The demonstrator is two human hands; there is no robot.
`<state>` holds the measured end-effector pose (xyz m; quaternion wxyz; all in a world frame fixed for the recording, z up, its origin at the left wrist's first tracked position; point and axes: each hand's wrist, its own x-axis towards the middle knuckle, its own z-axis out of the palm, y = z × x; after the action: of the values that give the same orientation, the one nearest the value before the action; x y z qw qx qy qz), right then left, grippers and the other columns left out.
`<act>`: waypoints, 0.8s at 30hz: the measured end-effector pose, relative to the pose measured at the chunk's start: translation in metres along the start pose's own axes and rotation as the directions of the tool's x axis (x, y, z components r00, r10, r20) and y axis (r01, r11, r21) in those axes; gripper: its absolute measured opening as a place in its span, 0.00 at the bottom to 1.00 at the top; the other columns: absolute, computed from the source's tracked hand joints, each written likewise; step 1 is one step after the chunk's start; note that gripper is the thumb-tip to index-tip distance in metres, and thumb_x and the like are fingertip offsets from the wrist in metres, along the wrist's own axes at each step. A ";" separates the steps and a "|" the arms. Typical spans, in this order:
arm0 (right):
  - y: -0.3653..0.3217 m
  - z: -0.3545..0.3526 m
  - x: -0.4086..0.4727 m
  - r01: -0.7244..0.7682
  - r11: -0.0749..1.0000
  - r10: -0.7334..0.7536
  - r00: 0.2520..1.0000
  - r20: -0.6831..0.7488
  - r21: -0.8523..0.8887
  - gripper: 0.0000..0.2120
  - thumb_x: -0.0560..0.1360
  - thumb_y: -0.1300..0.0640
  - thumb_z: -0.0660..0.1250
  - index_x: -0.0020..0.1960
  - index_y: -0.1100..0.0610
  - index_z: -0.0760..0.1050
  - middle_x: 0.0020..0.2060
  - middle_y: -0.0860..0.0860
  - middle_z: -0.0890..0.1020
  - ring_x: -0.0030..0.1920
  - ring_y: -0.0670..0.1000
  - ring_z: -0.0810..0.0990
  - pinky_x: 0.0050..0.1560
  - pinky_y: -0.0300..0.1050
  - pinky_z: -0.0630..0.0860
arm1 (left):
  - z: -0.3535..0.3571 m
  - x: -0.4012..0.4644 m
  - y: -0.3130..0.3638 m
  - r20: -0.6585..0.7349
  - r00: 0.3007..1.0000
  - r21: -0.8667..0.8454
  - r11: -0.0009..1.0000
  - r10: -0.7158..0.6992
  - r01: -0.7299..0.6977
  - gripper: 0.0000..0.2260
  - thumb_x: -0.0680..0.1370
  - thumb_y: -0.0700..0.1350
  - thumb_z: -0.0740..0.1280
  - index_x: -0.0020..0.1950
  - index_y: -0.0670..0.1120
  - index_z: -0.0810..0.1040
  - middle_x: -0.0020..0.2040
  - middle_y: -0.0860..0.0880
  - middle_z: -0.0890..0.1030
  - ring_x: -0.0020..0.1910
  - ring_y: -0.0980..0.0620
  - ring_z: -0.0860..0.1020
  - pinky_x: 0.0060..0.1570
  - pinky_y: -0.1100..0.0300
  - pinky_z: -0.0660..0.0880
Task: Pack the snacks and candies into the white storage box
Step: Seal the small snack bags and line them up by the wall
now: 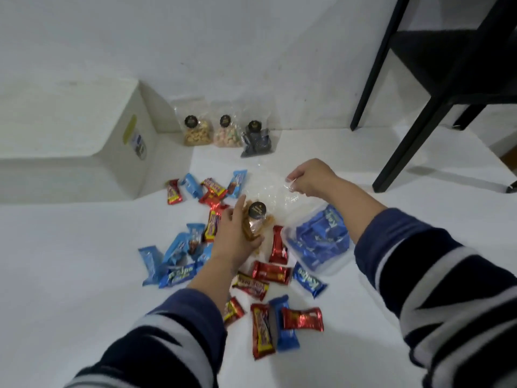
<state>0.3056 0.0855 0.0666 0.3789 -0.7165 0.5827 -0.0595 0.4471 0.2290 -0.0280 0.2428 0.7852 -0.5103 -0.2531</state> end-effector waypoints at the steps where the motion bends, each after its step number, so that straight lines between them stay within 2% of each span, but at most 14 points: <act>1: -0.001 0.003 -0.005 0.002 1.000 -0.001 1.000 0.015 -0.024 0.13 0.71 0.66 0.72 0.55 0.60 0.82 0.39 0.50 0.79 0.43 0.50 0.77 0.48 0.41 0.77 | 0.000 -0.006 -0.003 -0.003 1.000 -0.008 1.000 -0.019 0.019 0.46 0.69 0.50 0.76 0.76 0.60 0.47 0.72 0.46 0.61 0.70 0.45 0.65 0.68 0.49 0.68; 3: -0.002 0.009 -0.013 0.008 0.996 -0.008 1.000 0.005 -0.091 0.12 0.71 0.67 0.71 0.54 0.60 0.82 0.42 0.53 0.80 0.44 0.51 0.78 0.53 0.44 0.78 | 0.000 -0.014 -0.009 -0.004 0.999 -0.036 0.998 -0.045 0.044 0.47 0.69 0.50 0.76 0.76 0.62 0.46 0.74 0.48 0.59 0.72 0.45 0.63 0.69 0.45 0.67; 6: 0.000 0.015 -0.019 0.026 0.986 -0.032 0.999 -0.036 -0.163 0.14 0.71 0.70 0.67 0.54 0.60 0.83 0.40 0.51 0.80 0.42 0.50 0.77 0.46 0.41 0.75 | 0.000 -0.023 -0.015 0.006 0.998 -0.105 0.993 -0.055 0.055 0.47 0.70 0.49 0.76 0.77 0.60 0.47 0.75 0.49 0.58 0.73 0.45 0.61 0.70 0.45 0.65; 8: 0.001 0.018 -0.021 0.027 0.985 -0.032 0.999 -0.028 -0.172 0.13 0.73 0.69 0.66 0.55 0.61 0.82 0.36 0.49 0.79 0.43 0.50 0.76 0.46 0.40 0.74 | 0.000 -0.027 -0.015 0.017 0.999 -0.145 0.988 -0.047 0.049 0.44 0.70 0.54 0.74 0.77 0.60 0.47 0.75 0.49 0.57 0.74 0.45 0.61 0.70 0.45 0.65; 10: 0.002 0.021 -0.022 0.026 0.987 -0.033 0.999 -0.036 -0.160 0.13 0.75 0.68 0.64 0.56 0.61 0.82 0.45 0.52 0.83 0.46 0.51 0.77 0.50 0.41 0.74 | -0.001 -0.029 -0.013 0.029 0.998 -0.162 0.985 -0.047 0.051 0.41 0.72 0.59 0.69 0.77 0.59 0.49 0.76 0.48 0.57 0.74 0.45 0.61 0.69 0.46 0.65; 12: 0.003 0.023 -0.022 0.019 0.988 -0.030 0.997 -0.067 -0.154 0.13 0.75 0.68 0.63 0.56 0.62 0.82 0.55 0.55 0.82 0.53 0.53 0.79 0.52 0.41 0.74 | -0.001 -0.028 -0.011 0.032 0.998 -0.177 0.983 -0.052 0.057 0.38 0.73 0.60 0.68 0.77 0.59 0.50 0.76 0.47 0.58 0.73 0.45 0.62 0.68 0.46 0.65; 14: 0.007 0.024 -0.021 0.014 0.988 -0.029 0.995 -0.092 -0.155 0.13 0.75 0.69 0.63 0.56 0.62 0.82 0.58 0.55 0.81 0.58 0.55 0.79 0.52 0.41 0.74 | 0.000 -0.025 -0.009 0.028 0.998 -0.178 0.982 -0.056 0.060 0.38 0.73 0.59 0.69 0.77 0.58 0.51 0.75 0.47 0.58 0.73 0.44 0.63 0.69 0.45 0.66; 16: 0.004 0.031 -0.020 0.032 0.983 -0.043 0.997 -0.058 -0.178 0.14 0.75 0.69 0.62 0.58 0.62 0.81 0.59 0.55 0.81 0.59 0.55 0.78 0.51 0.40 0.73 | -0.003 -0.025 -0.013 0.031 0.995 -0.197 0.975 -0.095 0.099 0.38 0.73 0.57 0.69 0.77 0.58 0.51 0.76 0.47 0.58 0.73 0.44 0.63 0.69 0.44 0.66; 18: 0.007 0.031 -0.019 0.037 0.982 -0.047 0.998 -0.048 -0.187 0.14 0.74 0.67 0.63 0.58 0.66 0.80 0.59 0.59 0.81 0.56 0.58 0.79 0.49 0.45 0.74 | -0.002 -0.024 -0.011 0.046 0.994 -0.192 0.976 -0.094 0.101 0.38 0.73 0.57 0.70 0.77 0.58 0.52 0.76 0.47 0.58 0.73 0.44 0.63 0.69 0.43 0.66; 20: 0.009 0.032 -0.014 0.027 0.984 -0.039 0.997 -0.063 -0.175 0.14 0.74 0.62 0.64 0.55 0.70 0.79 0.55 0.64 0.81 0.49 0.60 0.81 0.46 0.48 0.76 | -0.004 -0.024 -0.009 0.048 0.995 -0.171 0.981 -0.082 0.089 0.38 0.73 0.56 0.70 0.77 0.58 0.52 0.76 0.47 0.58 0.73 0.43 0.63 0.69 0.43 0.66; 22: 0.009 0.035 -0.011 0.008 0.982 -0.024 0.996 -0.083 -0.187 0.14 0.75 0.58 0.66 0.53 0.67 0.81 0.52 0.60 0.83 0.50 0.57 0.81 0.49 0.46 0.77 | -0.004 -0.024 -0.009 0.046 0.995 -0.158 0.983 -0.084 0.090 0.38 0.73 0.56 0.70 0.76 0.58 0.52 0.76 0.46 0.58 0.73 0.43 0.62 0.69 0.44 0.66; 24: 0.008 0.039 -0.010 -0.004 0.976 -0.017 0.995 -0.095 -0.216 0.11 0.75 0.57 0.66 0.53 0.63 0.81 0.52 0.56 0.83 0.51 0.56 0.81 0.49 0.44 0.77 | -0.002 -0.026 -0.010 0.042 0.995 -0.154 0.984 -0.089 0.094 0.37 0.73 0.56 0.70 0.76 0.58 0.52 0.76 0.47 0.58 0.74 0.43 0.62 0.69 0.43 0.66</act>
<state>0.3166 0.1123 0.0371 0.2702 -0.7517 0.6008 -0.0316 0.4460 0.2570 -0.0295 0.2824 0.7820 -0.4565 -0.3168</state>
